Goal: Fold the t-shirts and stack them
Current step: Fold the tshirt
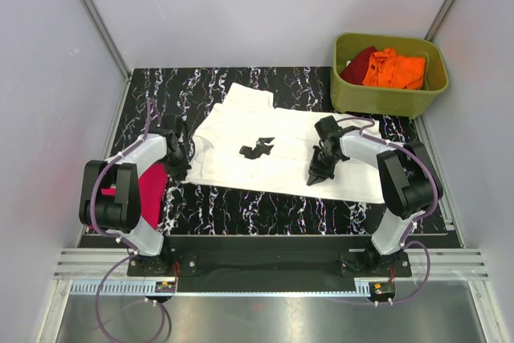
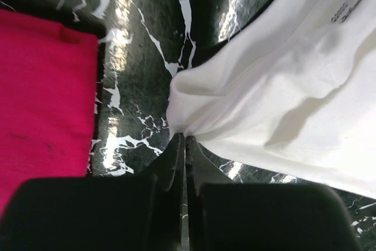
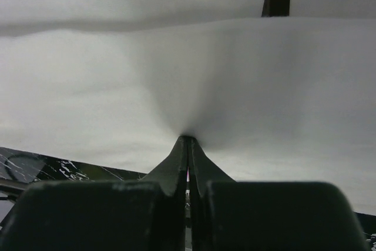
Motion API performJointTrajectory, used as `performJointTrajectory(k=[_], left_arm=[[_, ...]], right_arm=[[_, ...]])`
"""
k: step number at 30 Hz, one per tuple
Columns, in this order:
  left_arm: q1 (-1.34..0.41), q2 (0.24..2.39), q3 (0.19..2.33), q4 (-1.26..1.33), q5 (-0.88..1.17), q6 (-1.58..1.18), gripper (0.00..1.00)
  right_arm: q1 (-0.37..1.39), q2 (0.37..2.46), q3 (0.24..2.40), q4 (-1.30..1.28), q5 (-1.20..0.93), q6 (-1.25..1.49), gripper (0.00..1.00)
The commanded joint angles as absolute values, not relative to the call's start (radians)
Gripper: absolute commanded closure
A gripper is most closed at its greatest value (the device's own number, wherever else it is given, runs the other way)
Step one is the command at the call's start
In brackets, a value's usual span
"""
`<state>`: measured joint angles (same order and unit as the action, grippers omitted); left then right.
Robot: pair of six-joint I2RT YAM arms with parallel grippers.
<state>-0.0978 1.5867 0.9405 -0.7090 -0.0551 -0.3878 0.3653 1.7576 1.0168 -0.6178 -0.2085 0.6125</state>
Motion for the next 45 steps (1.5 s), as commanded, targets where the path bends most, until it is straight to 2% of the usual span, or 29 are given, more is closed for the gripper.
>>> performJointTrajectory(k=[1, 12, 13, 19, 20, 23, 24, 27, 28, 31, 32, 35, 39, 45], left_arm=[[-0.094, 1.588, 0.986, -0.701, -0.14, -0.361, 1.0], [-0.094, 1.631, 1.037, -0.726, -0.267, -0.327, 0.99], [-0.094, 1.626, 1.038, -0.724, -0.275, -0.325, 0.94], [-0.095, 1.628, 1.123, -0.764, -0.279, -0.318, 0.8], [-0.098, 1.62, 1.134, -0.782, -0.276, -0.321, 0.71], [-0.12, 1.545, 1.161, -0.825, -0.239, -0.339, 0.59], [-0.124, 1.489, 1.158, -0.83, -0.188, -0.351, 0.47], [-0.126, 1.378, 1.062, -0.824, -0.071, -0.467, 0.32], [-0.126, 1.353, 1.031, -0.816, -0.049, -0.498, 0.3], [-0.126, 1.26, 0.895, -0.744, 0.017, -0.631, 0.29], [-0.124, 1.238, 0.861, -0.701, 0.017, -0.667, 0.29], [-0.123, 1.183, 0.749, -0.59, 0.037, -0.785, 0.29], [-0.118, 1.216, 0.67, -0.491, 0.042, -0.864, 0.3], [-0.112, 1.318, 0.66, -0.387, 0.014, -0.859, 0.3]], right_arm=[[0.359, 1.805, 1.016, -0.652, -0.087, 0.617, 0.99], [0.339, 1.812, 0.957, -0.678, -0.106, 0.664, 0.99], [0.337, 1.81, 0.956, -0.681, -0.104, 0.666, 0.99], [0.336, 1.792, 0.968, -0.707, -0.101, 0.664, 0.99], [0.336, 1.787, 0.972, -0.71, -0.116, 0.661, 1.0], [0.337, 1.735, 0.989, -0.698, -0.152, 0.644, 0.99], [0.336, 1.72, 0.997, -0.701, -0.152, 0.641, 0.98], [0.336, 1.658, 1.051, -0.73, -0.158, 0.594, 0.94], [0.336, 1.652, 1.066, -0.741, -0.16, 0.585, 0.89], [0.336, 1.629, 1.126, -0.778, -0.172, 0.555, 0.73], [0.337, 1.625, 1.146, -0.79, -0.184, 0.551, 0.63], [0.336, 1.605, 1.166, -0.796, -0.218, 0.54, 0.52], [0.337, 1.572, 1.158, -0.799, -0.232, 0.529, 0.46], [0.336, 1.5, 1.105, -0.807, -0.225, 0.52, 0.45]])
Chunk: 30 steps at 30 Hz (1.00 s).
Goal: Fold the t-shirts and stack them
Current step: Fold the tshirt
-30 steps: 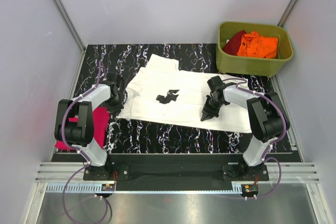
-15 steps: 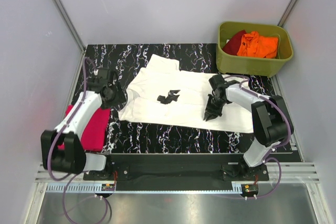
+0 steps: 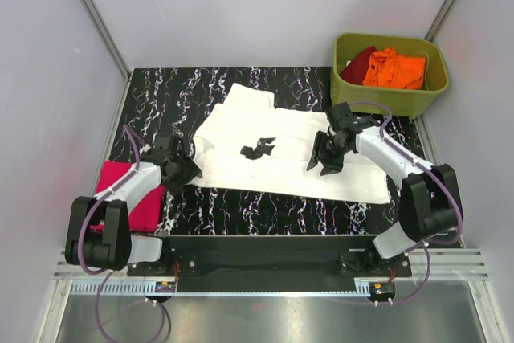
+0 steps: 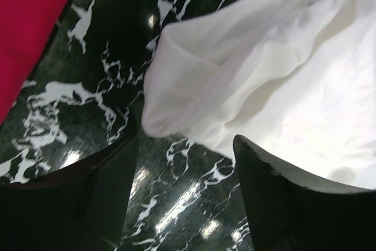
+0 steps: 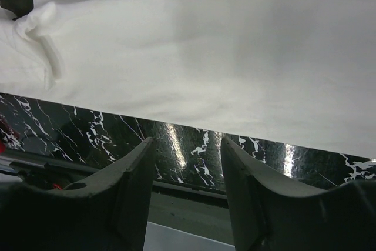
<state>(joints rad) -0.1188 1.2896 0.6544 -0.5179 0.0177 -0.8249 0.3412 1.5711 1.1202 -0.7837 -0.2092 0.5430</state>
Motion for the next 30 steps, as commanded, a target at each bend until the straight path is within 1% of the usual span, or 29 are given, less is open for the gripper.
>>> performJointTrajectory(k=[1, 7, 11, 12, 13, 14, 16, 17, 20, 25, 30], left_arm=[[-0.112, 1.325, 0.661, -0.38, 0.008, -0.864, 0.3], [-0.106, 1.385, 0.666, -0.388, -0.06, -0.877, 0.33], [-0.106, 1.452, 0.687, -0.387, -0.107, -0.847, 0.44], [-0.106, 1.466, 0.71, -0.385, -0.118, -0.816, 0.5], [-0.106, 1.48, 0.727, -0.385, -0.124, -0.801, 0.63], [-0.106, 1.494, 0.742, -0.391, -0.129, -0.787, 0.71], [-0.106, 1.523, 0.802, -0.408, -0.158, -0.752, 0.81], [-0.104, 1.534, 0.845, -0.422, -0.181, -0.727, 0.9], [-0.098, 1.551, 0.914, -0.462, -0.242, -0.698, 1.0], [-0.058, 1.621, 1.083, -0.488, -0.345, -0.568, 1.0], [-0.002, 1.781, 1.301, -0.485, -0.443, -0.448, 1.0]], right_arm=[[0.336, 1.491, 1.091, -0.805, -0.224, 0.522, 0.45], [0.336, 1.444, 1.062, -0.805, -0.227, 0.531, 0.45], [0.336, 1.434, 1.051, -0.801, -0.229, 0.537, 0.45], [0.336, 1.434, 1.051, -0.798, -0.232, 0.538, 0.45], [0.337, 1.436, 1.046, -0.795, -0.232, 0.538, 0.44], [0.336, 1.437, 1.046, -0.793, -0.229, 0.537, 0.45], [0.336, 1.442, 1.042, -0.79, -0.226, 0.537, 0.45], [0.336, 1.445, 1.04, -0.788, -0.222, 0.537, 0.45], [0.337, 1.451, 1.035, -0.788, -0.218, 0.537, 0.44], [0.336, 1.489, 1.052, -0.799, -0.215, 0.534, 0.44], [0.336, 1.56, 1.12, -0.808, -0.204, 0.526, 0.45]])
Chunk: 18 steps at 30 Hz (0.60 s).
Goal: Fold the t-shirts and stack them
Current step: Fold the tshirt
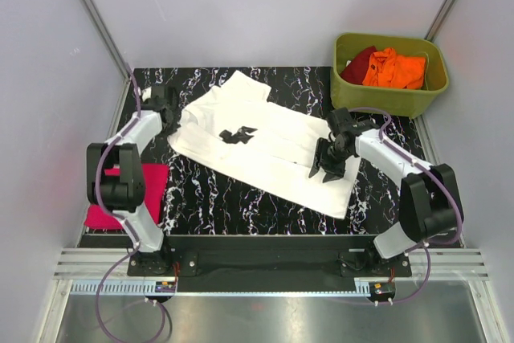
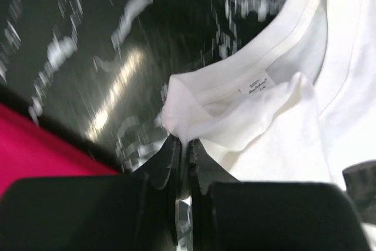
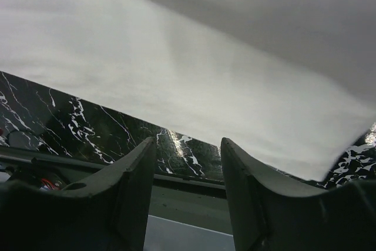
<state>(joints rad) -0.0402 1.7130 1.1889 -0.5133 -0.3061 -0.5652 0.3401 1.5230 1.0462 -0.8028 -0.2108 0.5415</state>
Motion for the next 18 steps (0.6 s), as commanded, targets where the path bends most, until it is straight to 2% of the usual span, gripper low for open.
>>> performJointTrajectory(k=[1, 5, 8, 10, 13, 18], left_arm=[[0.035, 1.808, 1.333, -0.473, -0.449, -0.434, 1.0], [0.089, 2.032, 1.608, -0.482, -0.416, -0.365, 0.93], [0.109, 2.191, 1.82, -0.557, -0.379, -0.354, 0.9], [0.112, 2.242, 1.883, -0.587, -0.371, -0.354, 0.9], [0.113, 2.253, 1.873, -0.569, -0.353, -0.371, 0.92], [0.11, 2.171, 1.711, -0.503, -0.334, -0.373, 0.91]], right_arm=[[0.336, 1.575, 1.135, -0.821, -0.199, 0.523, 0.45], [0.336, 1.638, 1.215, -0.848, -0.196, 0.515, 0.44], [0.337, 1.699, 1.267, -0.865, -0.192, 0.497, 0.44], [0.336, 1.724, 1.301, -0.876, -0.19, 0.491, 0.45], [0.337, 1.752, 1.325, -0.882, -0.17, 0.489, 0.45], [0.337, 1.746, 1.309, -0.844, -0.23, 0.502, 0.48]])
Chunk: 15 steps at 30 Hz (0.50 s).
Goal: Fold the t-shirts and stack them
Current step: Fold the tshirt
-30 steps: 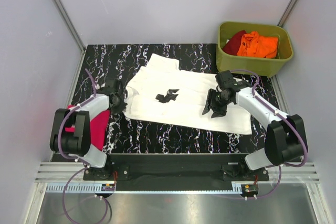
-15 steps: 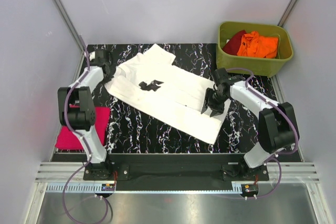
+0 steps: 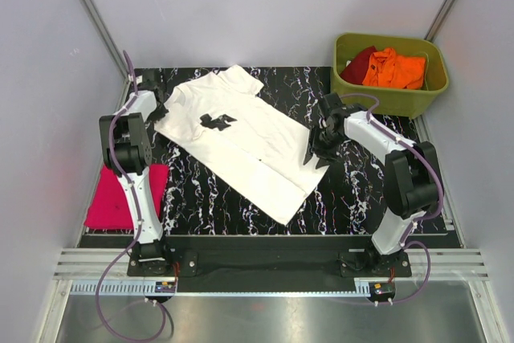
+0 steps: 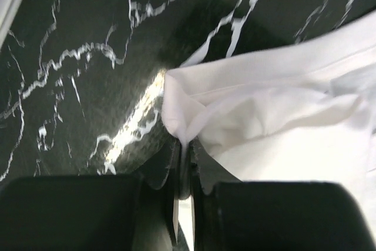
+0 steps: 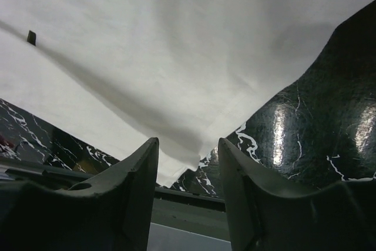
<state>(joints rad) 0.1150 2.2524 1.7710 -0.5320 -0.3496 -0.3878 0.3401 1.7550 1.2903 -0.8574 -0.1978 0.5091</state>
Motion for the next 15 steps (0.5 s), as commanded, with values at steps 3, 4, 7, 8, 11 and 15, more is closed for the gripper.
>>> performJointTrajectory(k=[3, 4, 7, 8, 11, 15], left_arm=[[0.115, 2.164, 1.703, -0.52, -0.36, -0.356, 0.89], [0.118, 2.161, 1.706, -0.529, -0.362, -0.353, 0.89], [0.123, 2.146, 1.7, -0.543, -0.388, -0.348, 0.85], [0.124, 2.141, 1.697, -0.546, -0.394, -0.347, 0.84], [0.127, 2.122, 1.694, -0.58, -0.42, -0.368, 0.83], [0.133, 2.082, 1.654, -0.56, -0.4, -0.376, 0.83]], right_arm=[[0.348, 1.727, 1.25, -0.789, -0.36, 0.537, 0.57], [0.362, 1.724, 1.244, -0.772, -0.385, 0.537, 0.61], [0.434, 1.71, 1.235, -0.761, -0.377, 0.523, 0.64], [0.448, 1.71, 1.229, -0.753, -0.38, 0.529, 0.66], [0.472, 1.736, 1.18, -0.724, -0.416, 0.563, 0.69], [0.472, 1.752, 1.096, -0.667, -0.397, 0.592, 0.73]])
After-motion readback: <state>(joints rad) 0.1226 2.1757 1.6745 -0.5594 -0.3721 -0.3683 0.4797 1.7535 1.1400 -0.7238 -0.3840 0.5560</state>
